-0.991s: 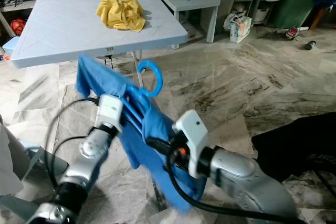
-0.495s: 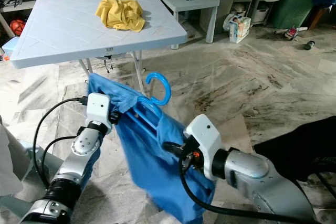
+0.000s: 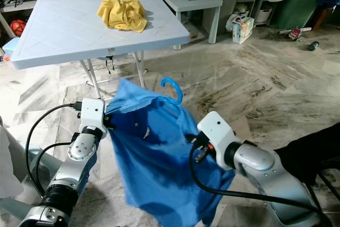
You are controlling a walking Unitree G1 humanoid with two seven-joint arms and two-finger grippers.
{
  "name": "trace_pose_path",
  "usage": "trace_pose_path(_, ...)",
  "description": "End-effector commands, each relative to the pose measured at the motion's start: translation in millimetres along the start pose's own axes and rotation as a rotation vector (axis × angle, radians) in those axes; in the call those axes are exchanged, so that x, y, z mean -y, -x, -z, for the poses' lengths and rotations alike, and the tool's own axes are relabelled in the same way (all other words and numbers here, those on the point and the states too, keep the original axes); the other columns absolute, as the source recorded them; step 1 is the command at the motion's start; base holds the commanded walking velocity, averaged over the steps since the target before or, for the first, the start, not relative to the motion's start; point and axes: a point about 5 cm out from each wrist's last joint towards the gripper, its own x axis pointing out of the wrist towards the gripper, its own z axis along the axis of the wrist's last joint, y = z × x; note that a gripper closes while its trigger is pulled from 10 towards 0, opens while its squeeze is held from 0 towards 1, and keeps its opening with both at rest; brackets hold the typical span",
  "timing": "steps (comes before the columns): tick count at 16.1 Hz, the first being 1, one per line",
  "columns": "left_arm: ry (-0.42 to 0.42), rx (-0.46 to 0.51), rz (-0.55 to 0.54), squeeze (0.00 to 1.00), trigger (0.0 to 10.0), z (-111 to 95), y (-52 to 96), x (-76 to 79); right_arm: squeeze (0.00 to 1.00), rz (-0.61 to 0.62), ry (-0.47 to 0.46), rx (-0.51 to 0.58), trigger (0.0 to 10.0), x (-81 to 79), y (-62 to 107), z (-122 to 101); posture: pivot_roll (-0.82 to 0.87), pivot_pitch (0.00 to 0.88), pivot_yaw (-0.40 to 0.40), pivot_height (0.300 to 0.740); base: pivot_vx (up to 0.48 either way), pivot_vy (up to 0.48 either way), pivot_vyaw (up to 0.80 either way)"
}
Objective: Hang hanger
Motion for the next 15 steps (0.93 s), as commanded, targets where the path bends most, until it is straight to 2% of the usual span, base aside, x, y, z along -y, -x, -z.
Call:
trace_pose_path(1,0.013,-0.005,0.004,0.0,0.0,-2.2,0.7,-1.5,0.0,0.019,0.077,-0.015,10.0,4.6,1.6,1.8,-0.13,0.049,0.0,0.74,0.0,0.0,0.0)
trace_pose_path(3,0.03,0.006,0.006,0.0,0.0,-7.1,0.9,-2.2,0.0,0.011,0.131,-0.066,10.0,8.9,5.4,14.0,-0.13,0.049,0.0,0.74,0.0,0.0,0.0)
trace_pose_path(5,0.055,0.025,-0.02,0.0,0.0,-17.0,-2.9,-11.1,0.0,-0.026,0.181,-0.118,10.0,18.4,16.4,25.7,-0.13,0.052,0.003,0.74,0.0,0.0,0.0)
trace_pose_path(7,0.078,0.037,-0.036,0.0,0.0,-26.2,-8.6,-18.7,0.0,-0.095,0.241,-0.14,10.0,27.0,32.9,32.9,-0.12,0.054,0.003,0.74,0.0,0.0,0.0)
trace_pose_path(8,0.088,0.04,-0.042,0.0,0.0,-28.9,-10.9,-22.3,0.0,-0.129,0.244,-0.151,10.0,32.1,43.5,35.4,-0.12,0.054,0.003,0.74,0.0,0.0,0.0)
trace_pose_path(9,0.088,0.038,-0.042,0.0,0.0,-29.3,-11.1,-23.2,0.0,-0.137,0.25,-0.155,10.0,34.4,47.0,36.6,-0.13,0.055,0.004,0.74,0.0,0.0,0.0)
trace_pose_path(11,0.099,0.01,-0.024,0.0,0.0,-25.0,-9.9,-21.8,0.0,-0.178,0.235,-0.132,10.0,41.0,59.3,35.6,-0.14,0.058,0.007,0.74,0.0,0.0,0.0)
trace_pose_path(13,0.142,-0.043,0.005,0.0,0.0,-15.7,-4.2,-13.9,0.0,-0.18,0.231,-0.076,10.0,55.7,76.7,29.4,-0.14,0.062,0.012,0.74,0.0,0.0,0.0)
trace_pose_path(15,0.159,-0.072,0.016,0.0,0.0,-10.8,-3.1,-12.0,0.0,-0.175,0.225,-0.042,10.0,62.7,86.5,24.5,-0.15,0.062,0.015,0.74,0.0,0.0,0.0)
